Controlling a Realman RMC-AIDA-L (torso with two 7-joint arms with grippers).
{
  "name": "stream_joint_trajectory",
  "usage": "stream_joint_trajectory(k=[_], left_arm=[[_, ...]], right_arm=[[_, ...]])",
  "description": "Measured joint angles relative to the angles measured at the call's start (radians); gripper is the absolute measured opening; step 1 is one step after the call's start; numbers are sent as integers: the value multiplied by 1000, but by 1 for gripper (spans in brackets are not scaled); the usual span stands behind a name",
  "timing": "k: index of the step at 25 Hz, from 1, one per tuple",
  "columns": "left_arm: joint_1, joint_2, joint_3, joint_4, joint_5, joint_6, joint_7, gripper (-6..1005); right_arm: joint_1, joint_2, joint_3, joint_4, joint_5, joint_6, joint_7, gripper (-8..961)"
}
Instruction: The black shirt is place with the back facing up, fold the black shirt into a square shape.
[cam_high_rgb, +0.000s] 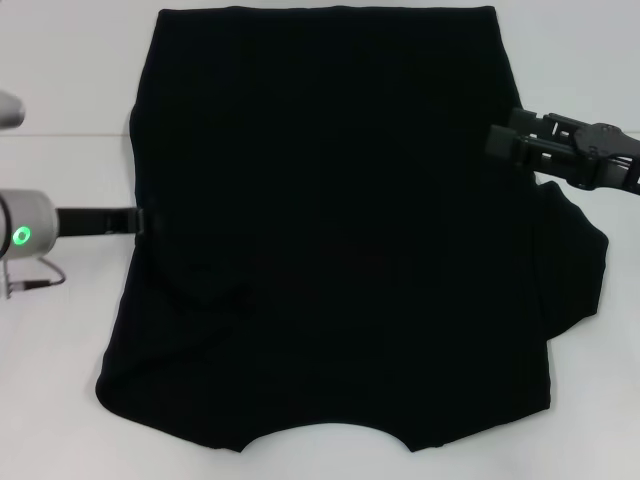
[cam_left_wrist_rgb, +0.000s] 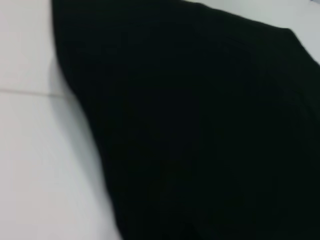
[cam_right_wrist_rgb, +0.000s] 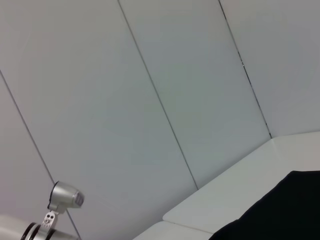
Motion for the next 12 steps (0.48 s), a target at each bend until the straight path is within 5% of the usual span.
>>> stream_joint_trajectory(k=[4, 12], left_arm=[[-42, -6, 0, -14, -1, -3, 0, 27], [-106, -14, 0, -70, -2, -44, 1, 29]], right_arm=[[-1, 0, 2, 2, 0, 0, 0, 775], [-5, 2, 2, 7, 0, 0, -3, 775]])
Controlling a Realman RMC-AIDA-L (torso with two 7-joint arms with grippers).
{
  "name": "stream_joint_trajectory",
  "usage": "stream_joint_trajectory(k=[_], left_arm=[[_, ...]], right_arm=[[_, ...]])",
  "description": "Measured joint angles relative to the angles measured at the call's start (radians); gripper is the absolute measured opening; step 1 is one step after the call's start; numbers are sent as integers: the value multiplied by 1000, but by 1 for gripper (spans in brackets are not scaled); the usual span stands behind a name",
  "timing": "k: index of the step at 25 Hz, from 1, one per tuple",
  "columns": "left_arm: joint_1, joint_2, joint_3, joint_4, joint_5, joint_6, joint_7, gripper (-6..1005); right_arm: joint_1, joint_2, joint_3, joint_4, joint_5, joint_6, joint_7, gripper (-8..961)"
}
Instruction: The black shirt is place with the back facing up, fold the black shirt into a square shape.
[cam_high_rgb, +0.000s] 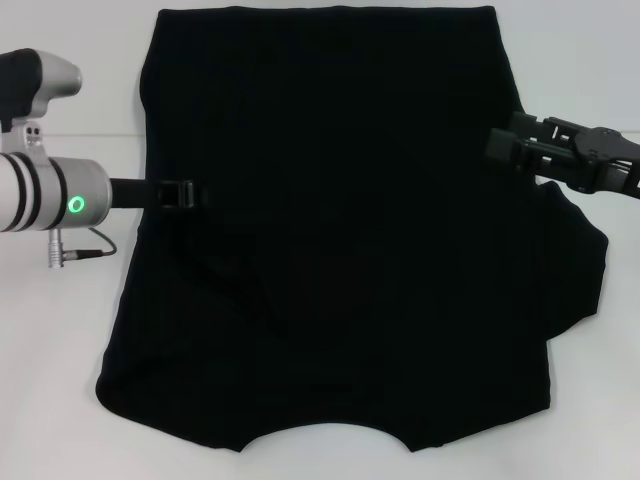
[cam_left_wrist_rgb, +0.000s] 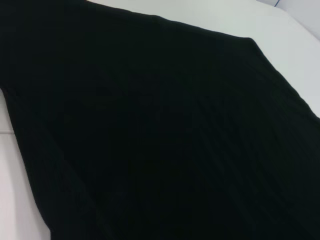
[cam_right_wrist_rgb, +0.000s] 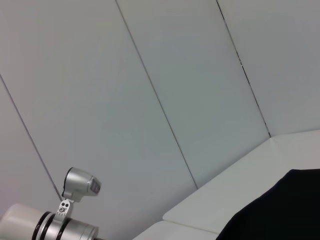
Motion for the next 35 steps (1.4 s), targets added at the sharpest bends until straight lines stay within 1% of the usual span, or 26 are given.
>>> stream_joint_trajectory(k=[3, 8, 10, 16, 20, 22, 24, 26, 27, 29, 30, 31, 32, 33, 35], left_arm=[[-13, -11, 0, -3, -1, -15, 3, 29], [-28, -34, 0, -3, -5, -44, 9, 76], [-30, -42, 0, -3, -12, -53, 10, 130], [-32, -46, 0, -4, -16, -50, 6, 290], [-10, -37, -3, 7, -20, -22, 4, 447], [11, -31, -3, 30, -39, 30, 13, 525], [40, -25, -4, 59, -88, 127, 63, 606], [67, -21, -6, 83, -158, 245, 158, 687], [82, -19, -7, 90, -199, 316, 237, 727], [110, -18, -8, 93, -264, 439, 404, 797], [124, -19, -8, 92, -290, 500, 497, 832], [133, -21, -7, 90, -305, 552, 582, 867], [145, -26, -5, 88, -314, 600, 666, 902], [150, -30, -2, 87, -316, 629, 719, 937], [163, -44, 3, 87, -316, 681, 823, 936]], right_arm=[[-1, 0, 0, 1, 0, 0, 0, 775], [-2, -1, 0, -2, 0, -4, 1, 775], [-2, -1, 0, -4, 0, -5, 2, 775], [-2, -3, 0, -5, 0, -1, 3, 776], [-3, -12, 13, -6, 0, -6, 13, 776], [-5, -20, 18, -8, 0, -7, 39, 776], [-9, -37, 19, -14, -5, -3, 94, 776], [-13, -62, 19, -18, -19, 3, 180, 776], [-15, -77, 16, -21, -28, 4, 228, 776], [-17, -115, 11, -22, -70, 12, 328, 776], [-17, -127, 10, -22, -91, 19, 360, 776], [-14, -148, 10, -22, -135, 36, 416, 776], [-11, -161, 10, -22, -169, 51, 455, 776], [-6, -173, 10, -22, -216, 71, 502, 776], [5, -189, 9, -22, -296, 105, 583, 776]])
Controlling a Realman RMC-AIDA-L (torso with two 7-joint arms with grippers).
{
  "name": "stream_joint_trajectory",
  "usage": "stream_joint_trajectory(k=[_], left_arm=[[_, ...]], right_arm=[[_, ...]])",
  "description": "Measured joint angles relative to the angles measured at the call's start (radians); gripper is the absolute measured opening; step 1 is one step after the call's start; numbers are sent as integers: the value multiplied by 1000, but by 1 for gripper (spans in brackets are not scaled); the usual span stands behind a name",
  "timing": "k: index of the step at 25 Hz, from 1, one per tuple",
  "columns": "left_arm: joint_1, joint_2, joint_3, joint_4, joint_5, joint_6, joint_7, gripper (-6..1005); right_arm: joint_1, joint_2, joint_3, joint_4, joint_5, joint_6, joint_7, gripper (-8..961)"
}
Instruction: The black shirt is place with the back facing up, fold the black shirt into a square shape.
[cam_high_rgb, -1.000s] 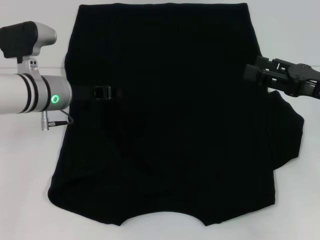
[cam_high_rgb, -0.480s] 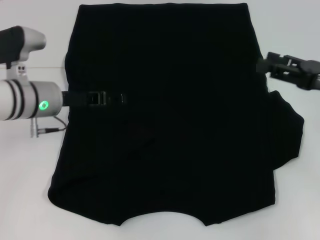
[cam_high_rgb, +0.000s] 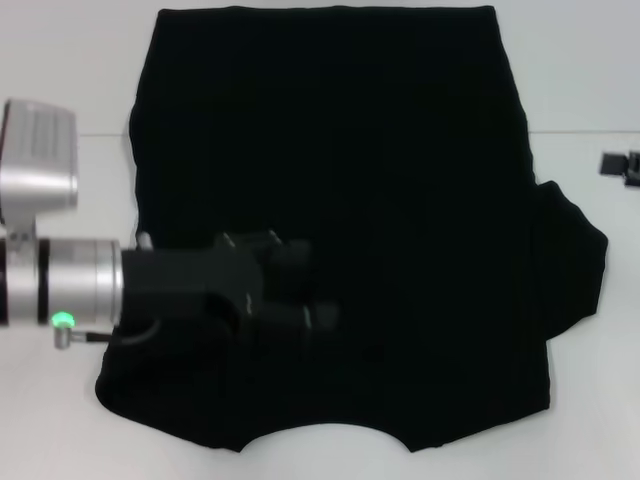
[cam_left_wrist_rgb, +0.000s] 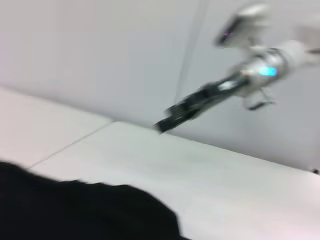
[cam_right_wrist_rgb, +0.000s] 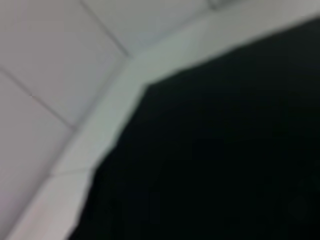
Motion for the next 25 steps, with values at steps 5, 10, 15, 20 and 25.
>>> stream_joint_trajectory(k=[5, 10, 15, 20, 25], left_arm=[[26, -23, 58, 7, 3, 35, 164, 933], [36, -24, 110, 7, 5, 30, 248, 934], [34, -25, 115, 8, 14, 11, 252, 934], [33, -25, 108, 8, 13, -18, 251, 935], [32, -25, 106, 3, 7, -41, 246, 935]], right_arm=[[46, -17, -9, -1, -194, 38, 182, 775], [94, -8, -30, -1, -353, 46, 294, 772], [117, 9, -69, 20, -404, 92, 342, 770], [124, 21, -114, 60, -417, 152, 368, 769], [128, 32, -123, 86, -418, 191, 372, 767]])
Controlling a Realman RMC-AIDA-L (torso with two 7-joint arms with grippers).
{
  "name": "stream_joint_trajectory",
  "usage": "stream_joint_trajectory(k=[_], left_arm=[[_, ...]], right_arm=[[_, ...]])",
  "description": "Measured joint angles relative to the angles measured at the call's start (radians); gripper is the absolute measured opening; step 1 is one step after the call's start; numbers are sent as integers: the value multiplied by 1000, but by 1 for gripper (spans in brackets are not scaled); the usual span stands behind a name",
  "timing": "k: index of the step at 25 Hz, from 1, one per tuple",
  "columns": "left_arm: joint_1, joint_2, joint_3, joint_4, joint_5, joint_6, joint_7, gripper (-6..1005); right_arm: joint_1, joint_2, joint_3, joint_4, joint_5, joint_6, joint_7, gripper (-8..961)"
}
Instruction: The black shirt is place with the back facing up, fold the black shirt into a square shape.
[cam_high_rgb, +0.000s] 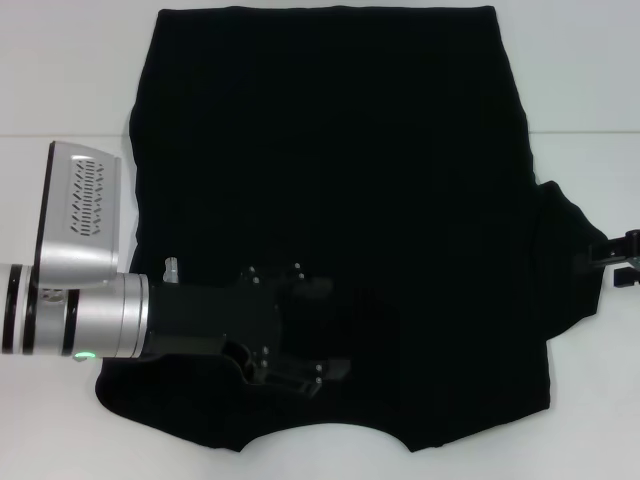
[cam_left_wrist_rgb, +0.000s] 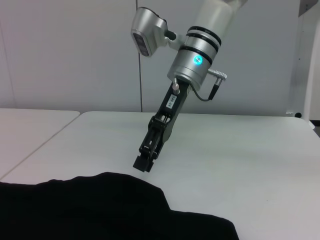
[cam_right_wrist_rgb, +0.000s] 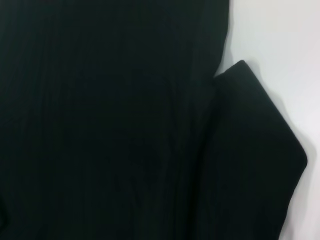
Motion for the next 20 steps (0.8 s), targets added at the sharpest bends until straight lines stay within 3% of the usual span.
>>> stream_joint_trajectory(k=[12, 20], left_arm=[[-3, 1, -5, 2, -2, -10, -21, 935], [-4, 2, -15, 4, -3, -10, -45, 935]], right_arm=[[1, 6, -21, 29, -17, 49, 1, 767], [13, 23, -21, 35, -26, 91, -7, 726]])
